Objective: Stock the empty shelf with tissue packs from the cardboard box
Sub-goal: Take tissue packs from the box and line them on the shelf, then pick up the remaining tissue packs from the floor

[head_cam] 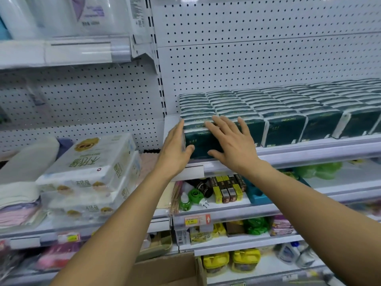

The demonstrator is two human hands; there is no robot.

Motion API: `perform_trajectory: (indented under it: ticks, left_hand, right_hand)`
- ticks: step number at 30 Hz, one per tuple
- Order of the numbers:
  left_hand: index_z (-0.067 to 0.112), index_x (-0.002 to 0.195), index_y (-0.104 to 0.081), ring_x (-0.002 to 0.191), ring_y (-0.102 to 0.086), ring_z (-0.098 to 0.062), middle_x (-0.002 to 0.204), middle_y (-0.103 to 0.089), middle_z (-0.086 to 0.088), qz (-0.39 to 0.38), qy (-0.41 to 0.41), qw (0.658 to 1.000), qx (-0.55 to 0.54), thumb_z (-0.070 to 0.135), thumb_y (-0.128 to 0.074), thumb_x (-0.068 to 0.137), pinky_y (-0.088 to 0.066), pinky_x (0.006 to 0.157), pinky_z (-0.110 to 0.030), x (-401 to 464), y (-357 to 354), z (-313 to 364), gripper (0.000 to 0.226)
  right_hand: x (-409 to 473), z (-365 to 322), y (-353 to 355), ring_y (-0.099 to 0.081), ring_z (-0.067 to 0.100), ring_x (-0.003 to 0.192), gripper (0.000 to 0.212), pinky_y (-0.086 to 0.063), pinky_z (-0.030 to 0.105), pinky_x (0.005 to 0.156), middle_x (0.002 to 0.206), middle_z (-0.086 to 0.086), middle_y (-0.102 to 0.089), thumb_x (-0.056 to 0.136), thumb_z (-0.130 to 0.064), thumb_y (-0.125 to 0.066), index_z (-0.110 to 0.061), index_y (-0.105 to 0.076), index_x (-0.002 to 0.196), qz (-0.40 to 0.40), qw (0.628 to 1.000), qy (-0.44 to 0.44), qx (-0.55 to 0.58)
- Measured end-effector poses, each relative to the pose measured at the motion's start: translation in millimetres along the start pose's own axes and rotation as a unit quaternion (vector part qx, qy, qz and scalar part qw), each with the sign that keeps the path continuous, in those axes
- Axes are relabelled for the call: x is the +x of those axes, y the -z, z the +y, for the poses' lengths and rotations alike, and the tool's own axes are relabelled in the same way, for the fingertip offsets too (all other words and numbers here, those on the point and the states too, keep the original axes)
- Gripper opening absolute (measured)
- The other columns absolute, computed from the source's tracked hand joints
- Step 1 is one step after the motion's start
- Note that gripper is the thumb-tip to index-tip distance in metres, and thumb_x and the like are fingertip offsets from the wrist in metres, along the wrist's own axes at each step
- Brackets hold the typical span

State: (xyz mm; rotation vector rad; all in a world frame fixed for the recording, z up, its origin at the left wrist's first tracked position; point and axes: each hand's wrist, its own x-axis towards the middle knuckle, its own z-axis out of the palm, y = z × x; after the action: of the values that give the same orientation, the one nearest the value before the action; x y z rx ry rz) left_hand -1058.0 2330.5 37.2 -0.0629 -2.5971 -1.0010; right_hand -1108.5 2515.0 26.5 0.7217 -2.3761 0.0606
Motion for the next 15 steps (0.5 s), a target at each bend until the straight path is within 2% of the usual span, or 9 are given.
perform_trajectory:
  ticks: [2,4,6,8,11,15]
  left_hand:
    - [0.022,0.158,-0.010,0.149,-0.012,-0.015,0.164,-0.014,0.002,0.031,-0.023,0.997,0.073,0.033,-0.055,0.098,-0.014,0.119,-0.033,-9.5,7.4,3.5,0.076]
    - [0.020,0.157,-0.012,0.151,-0.007,-0.019,0.164,-0.015,-0.001,0.069,-0.061,0.984,0.151,0.041,-0.052,0.098,-0.011,0.122,-0.038,-27.8,9.6,5.3,0.074]
    - [0.019,0.156,-0.018,0.150,-0.011,-0.023,0.162,-0.022,-0.004,0.099,-0.103,0.971,0.190,0.045,-0.050,0.098,-0.013,0.121,-0.044,-51.9,4.2,6.2,0.071]
    - [0.019,0.154,-0.024,0.148,-0.021,-0.025,0.158,-0.030,-0.005,0.106,-0.143,0.963,0.202,0.047,-0.050,0.097,-0.022,0.119,-0.049,-76.4,-6.6,8.5,0.069]
    - [0.019,0.152,-0.028,0.141,-0.035,-0.025,0.155,-0.036,-0.004,0.066,-0.196,0.959,0.192,0.046,-0.056,0.093,-0.035,0.113,-0.045,-111.3,-30.8,12.9,0.072]
    - [0.020,0.152,-0.030,0.135,-0.042,-0.022,0.150,-0.042,-0.003,-0.009,-0.250,0.951,0.179,0.044,-0.064,0.089,-0.039,0.108,-0.042,-150.5,-74.8,23.6,0.075]
  right_hand:
    - [-7.3,-4.3,11.1,-0.023,0.025,0.146,0.075,-0.012,0.053,0.117,0.157,0.003,-0.029,0.087,-0.049,-0.063,-0.025,-0.031,0.150,0.007,1.000,-0.026,0.016]
    - [-23.3,-10.5,22.6,-0.028,0.029,0.143,0.066,-0.017,0.053,0.116,0.155,0.005,-0.032,0.090,-0.047,-0.059,-0.023,-0.037,0.147,0.036,0.997,-0.056,0.036]
    - [-49.2,-16.3,32.4,-0.039,0.029,0.135,0.055,-0.028,0.050,0.111,0.148,0.007,-0.042,0.092,-0.043,-0.056,-0.019,-0.046,0.141,0.080,0.992,-0.082,0.057]
    - [-83.2,-19.5,39.0,-0.047,0.026,0.126,0.047,-0.038,0.045,0.103,0.139,0.007,-0.051,0.093,-0.040,-0.054,-0.016,-0.053,0.134,0.123,0.986,-0.096,0.066]
    - [-143.2,-20.3,41.5,-0.053,0.024,0.119,0.044,-0.042,0.041,0.094,0.132,0.006,-0.057,0.092,-0.035,-0.057,-0.014,-0.056,0.130,0.141,0.980,-0.122,0.068]
    - [-224.3,-10.5,34.9,-0.053,0.024,0.117,0.048,-0.041,0.039,0.090,0.133,0.005,-0.057,0.092,-0.036,-0.053,-0.015,-0.053,0.135,0.089,0.978,-0.177,0.060]
